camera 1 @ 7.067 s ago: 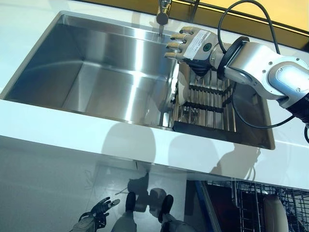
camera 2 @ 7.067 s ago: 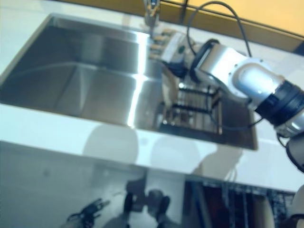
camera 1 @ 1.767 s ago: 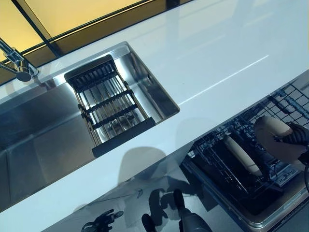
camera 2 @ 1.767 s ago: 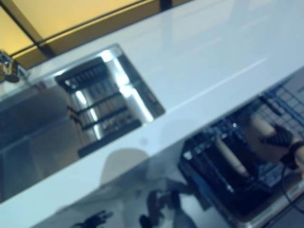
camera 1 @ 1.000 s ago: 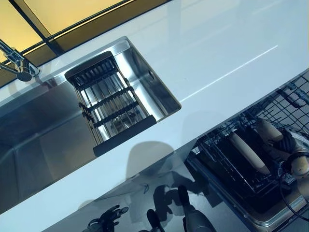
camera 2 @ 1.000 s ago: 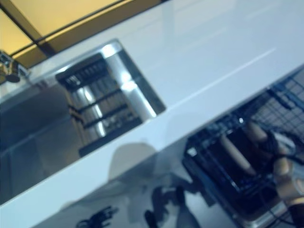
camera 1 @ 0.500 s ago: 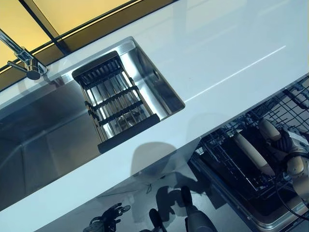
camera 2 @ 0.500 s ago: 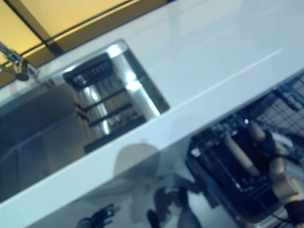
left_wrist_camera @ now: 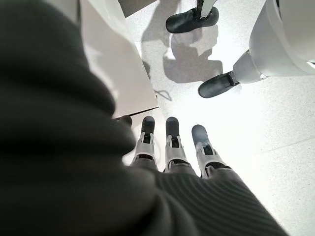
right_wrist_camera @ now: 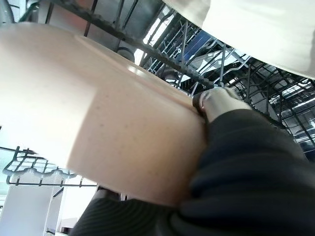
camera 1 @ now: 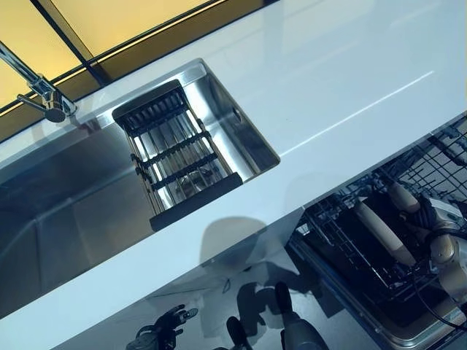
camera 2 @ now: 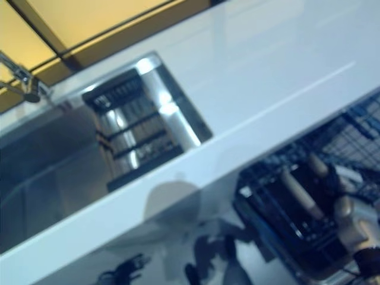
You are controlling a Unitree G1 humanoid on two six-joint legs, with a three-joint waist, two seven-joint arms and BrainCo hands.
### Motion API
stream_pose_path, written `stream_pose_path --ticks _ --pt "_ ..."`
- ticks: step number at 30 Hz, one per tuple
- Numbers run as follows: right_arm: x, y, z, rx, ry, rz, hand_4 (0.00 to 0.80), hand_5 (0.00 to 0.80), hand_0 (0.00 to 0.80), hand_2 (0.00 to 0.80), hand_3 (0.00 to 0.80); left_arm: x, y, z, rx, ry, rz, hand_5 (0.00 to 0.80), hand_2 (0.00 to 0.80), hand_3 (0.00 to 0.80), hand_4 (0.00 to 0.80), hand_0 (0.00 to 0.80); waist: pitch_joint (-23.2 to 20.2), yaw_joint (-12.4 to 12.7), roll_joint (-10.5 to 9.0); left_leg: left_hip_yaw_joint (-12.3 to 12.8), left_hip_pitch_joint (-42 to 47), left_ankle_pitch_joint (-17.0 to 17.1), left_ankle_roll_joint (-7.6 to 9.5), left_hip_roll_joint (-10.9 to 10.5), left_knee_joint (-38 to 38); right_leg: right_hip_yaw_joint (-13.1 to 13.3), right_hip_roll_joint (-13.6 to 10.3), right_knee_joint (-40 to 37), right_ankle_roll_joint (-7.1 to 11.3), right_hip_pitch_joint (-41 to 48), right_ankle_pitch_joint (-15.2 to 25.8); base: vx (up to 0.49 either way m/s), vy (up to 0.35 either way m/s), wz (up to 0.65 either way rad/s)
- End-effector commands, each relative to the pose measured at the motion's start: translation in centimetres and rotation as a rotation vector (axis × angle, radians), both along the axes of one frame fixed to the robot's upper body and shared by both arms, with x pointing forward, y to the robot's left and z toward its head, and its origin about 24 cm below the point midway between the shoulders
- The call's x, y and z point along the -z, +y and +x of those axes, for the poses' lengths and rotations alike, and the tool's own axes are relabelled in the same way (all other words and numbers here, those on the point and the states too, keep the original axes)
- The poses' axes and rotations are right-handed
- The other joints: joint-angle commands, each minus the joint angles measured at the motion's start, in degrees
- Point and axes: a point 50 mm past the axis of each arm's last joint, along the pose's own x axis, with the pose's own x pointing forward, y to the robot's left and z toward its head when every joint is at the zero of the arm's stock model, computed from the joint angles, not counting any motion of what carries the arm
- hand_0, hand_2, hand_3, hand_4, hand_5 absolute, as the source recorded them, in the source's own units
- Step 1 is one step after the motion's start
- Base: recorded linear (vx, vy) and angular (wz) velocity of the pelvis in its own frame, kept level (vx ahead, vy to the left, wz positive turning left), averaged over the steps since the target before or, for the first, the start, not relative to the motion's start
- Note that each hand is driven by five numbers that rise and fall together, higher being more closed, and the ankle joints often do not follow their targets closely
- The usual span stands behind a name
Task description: Take plates into dishwasher
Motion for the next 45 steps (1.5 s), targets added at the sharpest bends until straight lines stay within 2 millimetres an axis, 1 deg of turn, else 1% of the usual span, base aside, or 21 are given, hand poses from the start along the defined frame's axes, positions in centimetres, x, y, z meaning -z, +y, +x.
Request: stream_pose_path --ticks 1,2,4,5,6,7,15,21,27,30,35,41,45 --pt "0.4 -3.7 -1.3 0.201 0.073 -0.053 0.8 0.8 0.8 0.8 0.8 -0.1 1.4 0.0 0.009 0.032 0.038 0.0 0.0 0.0 0.0 0.0 -2.5 1.6 -3.58 -3.2 -0.4 -2.4 1.13 0.2 -0.1 -0.9 -1.8 0.2 4.46 3.4 -6.0 -0.005 -0.008 0.05" --pt "0.5 -3.7 -1.4 0.202 0.075 -0.053 0.8 0.8 0.8 0.8 0.8 -0.1 1.4 0.0 0.012 0.031 0.039 0.0 0.0 0.0 0.0 0.0 -2.5 1.7 -3.64 -3.2 -0.5 -2.4 1.13 0.2 -0.1 -0.9 -1.8 0.2 4.47 3.4 -6.0 -0.005 -0.005 0.05" --pt "0.4 -3.6 -1.3 0.204 0.077 -0.052 0.621 0.621 0.621 0.621 0.621 -0.1 1.4 0.1 0.015 0.029 0.039 0.0 0.0 0.0 0.0 0.0 -2.4 1.7 -3.74 -3.3 -0.5 -2.4 1.16 0.1 -0.1 -0.9 -1.8 0.2 4.48 3.4 -6.0 -0.007 0.002 0.05" --pt "0.5 -3.6 -1.4 0.206 0.084 -0.047 0.493 0.493 0.493 0.493 0.493 -0.1 1.4 0.2 0.016 0.027 0.039 0.0 0.0 0.0 0.0 0.0 -2.5 1.7 -3.82 -3.3 -0.6 -2.4 1.17 0.2 -0.1 -0.8 -1.8 0.2 4.49 3.4 -6.0 -0.006 0.004 0.04" --pt "0.5 -3.7 -1.4 0.207 0.086 -0.046 0.445 0.445 0.445 0.445 0.445 -0.1 1.4 0.1 0.016 0.027 0.04 0.0 0.0 0.0 0.0 0.0 -2.4 1.7 -3.86 -3.3 -0.6 -2.4 1.17 0.2 -0.1 -0.8 -1.7 0.2 4.49 3.4 -6.0 0.0 0.0 0.0" --pt "0.6 -3.7 -1.4 0.21 0.092 -0.039 0.0 0.0 0.0 0.0 0.0 -0.1 1.5 0.2 0.017 0.026 0.041 0.0 0.0 0.0 0.0 0.0 -2.5 1.7 -4.02 -3.2 -0.6 -2.4 1.16 0.2 -0.1 -0.8 -1.7 0.2 4.5 3.4 -5.9 0.0 0.0 0.0" --pt "0.1 -4.0 -1.9 0.218 0.071 -0.036 0.0 0.0 0.0 0.0 0.0 -0.1 1.9 0.0 0.01 0.032 0.061 0.0 0.0 0.0 0.0 0.0 -2.9 1.4 -5.24 -3.0 -0.3 -2.5 1.16 0.6 -0.1 -0.5 -1.4 0.2 4.55 3.6 -5.9 0.0 0.0 0.0" --pt "-0.9 -4.1 -2.2 0.217 0.048 -0.033 0.0 0.0 0.0 0.0 0.0 -0.1 2.2 -0.1 0.004 0.038 0.074 0.0 0.0 0.0 0.0 0.0 -3.2 1.1 -6.27 -2.8 0.1 -2.6 1.2 0.8 -0.1 -0.2 -1.1 0.2 4.57 4.0 -5.9 0.0 0.0 0.0" --pt "-2.5 -4.3 -2.6 0.211 0.024 -0.035 0.0 0.0 0.0 0.0 0.0 0.1 2.6 -0.7 -0.016 0.055 0.093 0.0 0.0 0.0 0.0 0.0 -4.0 0.2 -8.27 -2.0 1.0 -3.1 1.27 1.2 -0.1 0.8 -0.6 0.2 4.66 4.6 -5.8 0.004 0.004 -0.01" --pt "-3.8 -4.5 -2.7 0.211 0.015 -0.072 0.0 0.0 0.0 0.0 0.0 0.1 2.7 -0.8 -0.024 0.061 0.1 0.0 0.0 0.0 0.0 0.0 -4.4 -0.1 -9.29 -1.5 1.4 -3.3 1.29 1.4 -0.1 1.3 -0.3 0.2 4.74 4.9 -5.8 0.016 0.032 -0.08" --pt "-5.3 -5.3 -3.6 0.234 0.0 -0.092 0.0 0.0 0.0 0.0 0.0 0.3 3.0 -1.3 -0.041 0.075 0.106 0.0 0.0 0.0 0.0 0.0 -5.3 -0.6 -10.64 -0.9 2.0 -3.6 1.38 1.6 -0.1 2.1 0.1 0.2 4.83 5.4 -5.8 0.018 0.044 -0.05" --pt "-5.8 -6.2 -4.7 0.27 0.004 -0.088 0.0 0.0 0.0 0.0 0.0 0.7 3.1 -1.9 -0.057 0.101 0.12 0.0 0.0 0.0 0.0 0.0 -7.2 -0.8 -12.26 -0.3 3.1 -4.0 1.52 1.9 -0.1 2.7 0.5 0.2 4.87 6.4 -6.0 0.031 0.029 -0.01" --pt "-6.0 -7.0 -5.6 0.3 0.001 -0.093 0.0 0.0 0.0 0.0 0.0 0.7 3.3 -2.1 -0.064 0.11 0.131 0.0 0.0 0.0 0.0 0.0 -8.0 -0.7 -13.12 0.1 3.4 -4.1 1.56 2.2 -0.1 2.6 0.6 0.2 4.99 6.8 -6.0 0.0 0.0 0.0"
